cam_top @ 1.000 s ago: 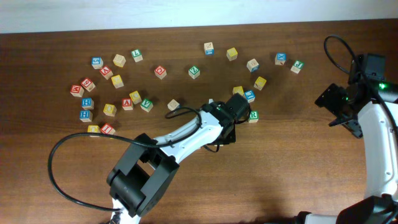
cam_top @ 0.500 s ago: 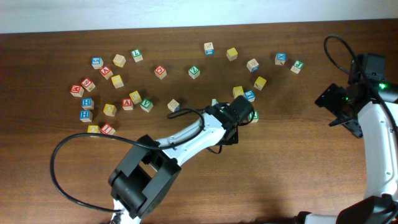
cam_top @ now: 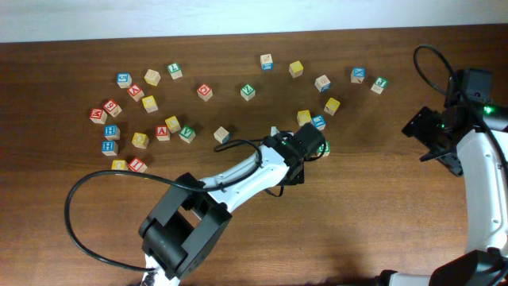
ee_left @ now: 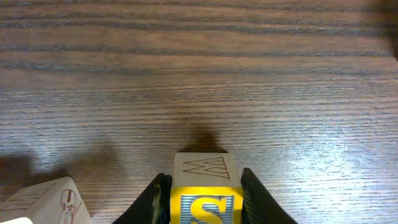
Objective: Spell out RSS
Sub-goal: 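Carry the held S block toward the right of the first S block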
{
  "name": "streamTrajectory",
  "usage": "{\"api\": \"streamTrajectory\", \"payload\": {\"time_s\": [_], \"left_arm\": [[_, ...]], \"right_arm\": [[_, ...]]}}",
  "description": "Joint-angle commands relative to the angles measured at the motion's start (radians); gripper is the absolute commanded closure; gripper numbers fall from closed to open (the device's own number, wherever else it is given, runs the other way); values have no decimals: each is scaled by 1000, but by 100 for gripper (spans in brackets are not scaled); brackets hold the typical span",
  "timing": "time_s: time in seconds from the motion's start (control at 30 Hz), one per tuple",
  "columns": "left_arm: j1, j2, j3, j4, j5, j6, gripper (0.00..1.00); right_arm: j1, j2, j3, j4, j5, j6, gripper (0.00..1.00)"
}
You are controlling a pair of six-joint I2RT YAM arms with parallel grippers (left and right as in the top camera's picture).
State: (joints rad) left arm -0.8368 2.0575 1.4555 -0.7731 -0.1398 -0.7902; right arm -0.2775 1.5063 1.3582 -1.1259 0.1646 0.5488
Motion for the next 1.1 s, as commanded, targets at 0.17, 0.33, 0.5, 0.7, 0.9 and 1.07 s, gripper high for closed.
{"api": "streamTrajectory", "payload": {"time_s": [0.17,0.33,0.5,0.7,0.9,1.07], "left_arm": [[0,-10,-9,5,-29,-10,72],[0,-10,-9,1,-14,-10,71],[0,-10,-9,-8,-14,-10,76],[0,-10,-8,-13,-6,-10,77],[2,-10,-7,-12,12,-11,72],[13,-10,-7,-13,50,-40,77]], "right_arm": [[-5,-8,11,0,12,2,2],[-5,-8,11,0,12,2,2],[-5,-8,11,0,12,2,2],[-5,-8,11,0,12,2,2],[-5,-8,11,0,12,2,2],[-5,-8,11,0,12,2,2]]}}
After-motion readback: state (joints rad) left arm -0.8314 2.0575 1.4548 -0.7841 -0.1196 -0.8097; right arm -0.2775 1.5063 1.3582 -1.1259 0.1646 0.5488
